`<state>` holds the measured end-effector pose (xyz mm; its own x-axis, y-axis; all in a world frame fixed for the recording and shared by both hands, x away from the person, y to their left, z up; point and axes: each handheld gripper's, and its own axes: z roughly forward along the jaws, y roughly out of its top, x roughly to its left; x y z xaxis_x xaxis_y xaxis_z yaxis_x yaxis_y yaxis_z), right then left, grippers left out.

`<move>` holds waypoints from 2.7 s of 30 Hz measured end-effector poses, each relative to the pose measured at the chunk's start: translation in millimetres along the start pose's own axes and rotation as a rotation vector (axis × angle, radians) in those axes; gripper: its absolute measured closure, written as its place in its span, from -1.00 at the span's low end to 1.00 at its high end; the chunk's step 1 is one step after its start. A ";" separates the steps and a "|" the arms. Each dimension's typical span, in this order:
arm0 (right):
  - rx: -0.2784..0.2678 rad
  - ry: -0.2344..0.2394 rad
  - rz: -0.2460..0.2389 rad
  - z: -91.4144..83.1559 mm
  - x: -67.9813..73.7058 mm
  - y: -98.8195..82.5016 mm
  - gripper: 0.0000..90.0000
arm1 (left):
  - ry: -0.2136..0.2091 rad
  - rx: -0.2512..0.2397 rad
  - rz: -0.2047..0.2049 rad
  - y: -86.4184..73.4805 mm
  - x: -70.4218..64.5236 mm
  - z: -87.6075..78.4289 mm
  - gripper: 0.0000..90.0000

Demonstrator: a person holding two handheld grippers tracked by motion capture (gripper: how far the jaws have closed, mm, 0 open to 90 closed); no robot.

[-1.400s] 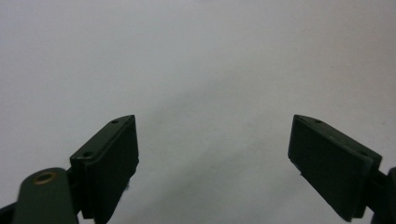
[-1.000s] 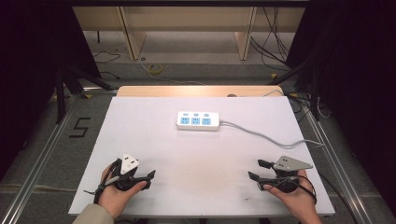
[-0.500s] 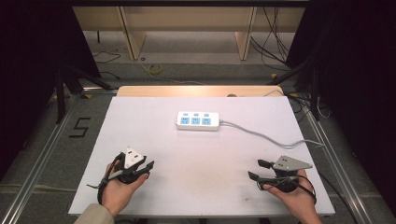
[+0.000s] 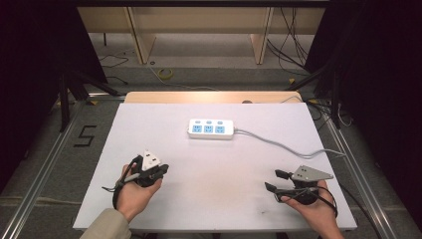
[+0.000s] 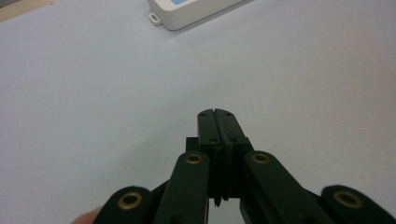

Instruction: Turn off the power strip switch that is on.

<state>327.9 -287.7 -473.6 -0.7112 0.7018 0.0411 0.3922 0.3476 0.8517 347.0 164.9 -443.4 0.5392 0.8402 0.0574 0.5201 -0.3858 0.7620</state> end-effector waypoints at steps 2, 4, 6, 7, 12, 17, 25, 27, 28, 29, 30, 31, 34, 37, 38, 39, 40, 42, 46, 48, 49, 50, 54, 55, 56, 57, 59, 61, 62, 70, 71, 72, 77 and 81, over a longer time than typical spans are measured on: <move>0.003 -0.004 0.000 0.1 0.1 -0.1 -0.16 | 0.003 -0.004 -0.008 3.7 0.5 1.6 0.99; 0.003 -0.003 -0.002 0.1 0.0 -0.1 -0.16 | -0.003 -0.002 -0.016 7.7 0.6 3.1 0.99; 0.001 -0.003 -0.001 0.2 0.0 0.0 -0.16 | -0.005 -0.007 -0.020 11.6 0.5 5.2 0.99; 0.001 -0.004 -0.002 0.2 -0.1 0.0 -0.16 | -0.005 -0.010 -0.022 13.6 0.4 6.3 0.99; 0.003 -0.004 -0.001 -0.1 -0.3 -0.1 -0.16 | -0.009 -0.012 -0.023 23.5 0.2 11.1 0.99; 0.004 -0.004 -0.001 -0.4 -0.3 0.2 -0.16 | -0.017 -0.006 -0.020 32.0 -2.1 19.1 0.99; 0.006 -0.003 -0.004 0.4 0.1 -0.1 -0.16 | -0.018 -0.002 -0.010 44.1 -6.9 29.6 0.99; 0.009 -0.002 -0.003 0.7 0.4 -0.4 -0.15 | -0.017 -0.001 -0.010 45.8 -7.7 32.3 0.99; 0.010 0.000 -0.004 0.6 0.6 -0.4 -0.16 | -0.016 0.001 -0.009 46.6 -8.0 33.4 0.99; 0.010 0.000 -0.005 0.5 0.6 -0.4 -0.16 | -0.018 0.002 -0.006 47.3 -8.1 34.5 0.99; 0.009 -0.001 -0.007 0.3 0.5 -0.3 -0.16 | -0.016 0.002 -0.009 48.0 -8.6 35.3 0.99; 0.007 -0.002 -0.004 0.3 0.7 -0.2 -0.15 | -0.016 0.003 -0.007 48.7 -8.5 36.0 0.99; 0.010 0.000 -0.004 0.6 0.8 -0.3 -0.16 | -0.014 0.003 -0.006 50.7 -8.4 37.5 0.99; 0.010 0.000 -0.005 0.9 1.1 -0.3 -0.16 | -0.013 0.002 -0.007 52.3 -8.6 39.4 0.99; 0.010 0.000 -0.005 0.9 1.2 -0.3 -0.15 | -0.012 0.001 -0.007 52.7 -8.9 40.4 0.99; 0.011 0.000 -0.004 0.9 1.1 -0.4 -0.16 | -0.010 0.002 -0.008 52.9 -9.3 41.3 0.99; 0.011 0.000 -0.004 1.0 1.1 -0.4 -0.15 | -0.011 0.006 -0.001 53.3 -9.1 42.0 0.99; 0.009 -0.001 -0.005 0.5 1.1 -0.1 -0.15 | -0.010 0.009 0.001 54.1 -9.2 43.3 0.99; 0.012 -0.002 -0.004 0.8 0.8 -0.7 -0.15 | -0.010 0.011 -0.002 55.3 -9.5 46.1 0.99; 0.013 -0.004 -0.006 0.8 1.2 -0.3 -0.15 | -0.012 0.011 -0.005 56.2 -9.9 47.5 0.99; 0.013 -0.004 -0.006 0.8 1.2 -0.3 -0.15 | -0.015 0.012 -0.005 56.9 -10.0 48.3 0.99; 0.012 -0.004 -0.006 0.7 1.3 -0.3 -0.15 | -0.015 0.015 -0.002 57.8 -9.7 48.8 0.99; 0.013 -0.006 -0.004 0.9 0.6 -0.5 -0.15 | -0.017 0.018 0.002 61.2 -10.4 52.1 0.99; 0.011 -0.007 -0.002 0.9 0.6 -0.5 -0.15 | -0.018 0.016 0.000 61.9 -10.9 53.1 0.99; 0.010 -0.007 -0.003 0.9 0.5 -0.5 -0.15 | -0.018 0.018 0.000 62.6 -11.3 53.9 0.99; 0.010 -0.007 -0.003 0.9 0.4 -0.5 -0.15 | -0.018 0.017 0.003 63.3 -11.5 54.7 0.99; 0.012 -0.007 -0.001 0.9 0.3 -0.6 -0.15 | -0.019 0.017 0.004 64.9 -12.1 56.0 1.00; 0.013 -0.006 -0.004 0.8 0.4 -0.6 -0.15 | -0.016 0.015 0.008 66.5 -11.8 57.5 0.99; 0.012 -0.005 -0.004 0.7 0.5 -0.7 -0.15 | -0.013 0.016 0.011 67.3 -11.5 58.5 0.99; 0.010 -0.006 0.000 0.6 0.3 -0.7 -0.15 | -0.020 0.023 0.022 72.3 -11.5 64.6 1.00; 0.008 -0.006 0.002 0.7 0.1 -0.8 -0.15 | -0.017 0.022 0.016 73.0 -11.5 65.0 1.00; 0.007 -0.005 0.003 1.1 0.1 -1.0 -0.15 | -0.018 0.025 0.018 73.6 -10.9 64.8 0.99; 0.011 -0.006 -0.002 0.8 0.7 -0.7 -0.15 | -0.015 0.023 0.012 74.9 -9.9 68.2 0.99; 0.014 -0.005 -0.002 1.2 0.4 -1.0 -0.15 | -0.017 0.031 0.013 76.5 -10.6 72.2 0.99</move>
<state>328.0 -287.0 -475.1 -0.7089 0.7044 0.0364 0.3987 0.3576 0.8445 428.9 99.0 -432.3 0.5570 0.8287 0.0556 0.5335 -0.4082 0.7408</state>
